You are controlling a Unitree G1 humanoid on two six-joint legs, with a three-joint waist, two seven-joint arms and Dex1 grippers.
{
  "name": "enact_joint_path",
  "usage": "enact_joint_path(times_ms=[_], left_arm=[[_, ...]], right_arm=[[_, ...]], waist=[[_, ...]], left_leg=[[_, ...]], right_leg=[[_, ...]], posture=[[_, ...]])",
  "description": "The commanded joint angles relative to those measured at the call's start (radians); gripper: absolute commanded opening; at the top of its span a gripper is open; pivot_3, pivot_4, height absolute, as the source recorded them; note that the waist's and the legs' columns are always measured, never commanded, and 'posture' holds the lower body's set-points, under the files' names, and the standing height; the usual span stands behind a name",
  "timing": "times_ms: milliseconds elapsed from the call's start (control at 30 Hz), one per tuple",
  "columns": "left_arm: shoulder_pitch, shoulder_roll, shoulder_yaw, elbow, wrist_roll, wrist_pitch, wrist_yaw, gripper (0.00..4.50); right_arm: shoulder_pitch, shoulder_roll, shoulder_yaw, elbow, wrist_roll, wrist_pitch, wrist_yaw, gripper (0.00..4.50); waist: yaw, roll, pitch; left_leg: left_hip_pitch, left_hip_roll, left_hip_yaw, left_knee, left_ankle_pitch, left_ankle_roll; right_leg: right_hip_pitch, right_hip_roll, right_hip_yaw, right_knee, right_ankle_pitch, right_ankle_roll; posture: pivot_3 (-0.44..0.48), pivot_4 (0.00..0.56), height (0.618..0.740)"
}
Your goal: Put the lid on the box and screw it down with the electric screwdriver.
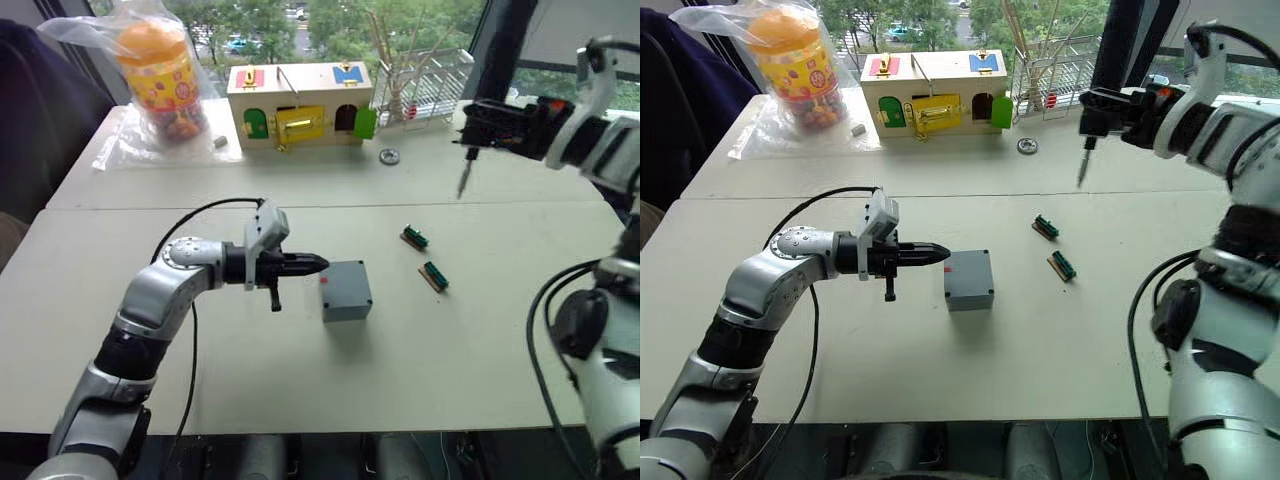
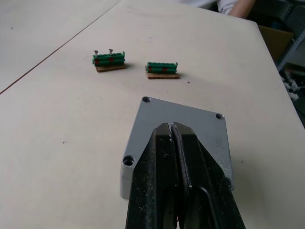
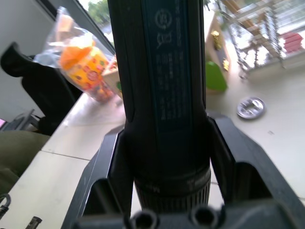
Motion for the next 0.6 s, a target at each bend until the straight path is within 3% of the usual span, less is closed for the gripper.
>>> enact_joint_path(times_ms=[33,167,300,400,600], left_arm=[[-0.035,0.015,-0.01,-0.002,0.005,0.001,-0.032,0.0],[-0.048,0.007,-0.034,0.011,0.031,0.003,-0.027,0.0],[-0.061,-0.018,-0.073,0.013,0.071,-0.001,-0.002,0.0],[-0.054,-0.032,-0.105,0.011,0.102,-0.009,0.008,0.0],[-0.033,-0.013,-0.159,0.013,0.159,-0.036,-0.008,0.0]], right_arm=[[0.029,0.112,-0.091,-0.201,0.078,-0.119,-0.131,1.76],[0.155,0.219,-0.045,-0.342,0.187,-0.218,-0.079,1.76],[0.351,0.274,0.126,-0.426,0.077,-0.415,-0.065,1.76],[0.457,0.319,0.194,-0.476,0.112,-0.466,-0.051,1.76],[0.529,0.33,0.292,-0.478,0.128,-0.501,-0.042,1.76]], waist=[[-0.001,0.0,0.0],[-0.007,0.0,0.0],[-0.014,0.0,0.0],[-0.018,0.0,0.0],[-0.028,0.0,0.0]], left_leg=[[0.0,-0.001,0.0,0.0,0.001,0.001],[0.0,-0.003,-0.001,-0.002,0.001,0.002],[0.001,-0.003,-0.001,-0.003,0.002,0.002],[0.002,-0.003,-0.001,-0.002,0.002,0.002],[0.002,-0.003,-0.001,-0.003,0.002,0.002]], right_leg=[[0.0,-0.001,0.001,0.0,0.001,0.001],[0.0,0.0,0.001,-0.001,0.002,0.002],[0.0,0.0,0.001,-0.001,0.002,0.002],[0.001,0.0,0.002,0.0,0.002,0.002],[0.0,0.0,0.002,0.0,0.002,0.002]], posture=[[0.0,0.15,0.711],[0.0,0.15,0.711],[0.0,0.15,0.711],[0.0,0.15,0.711],[0.0,0.15,0.711]])
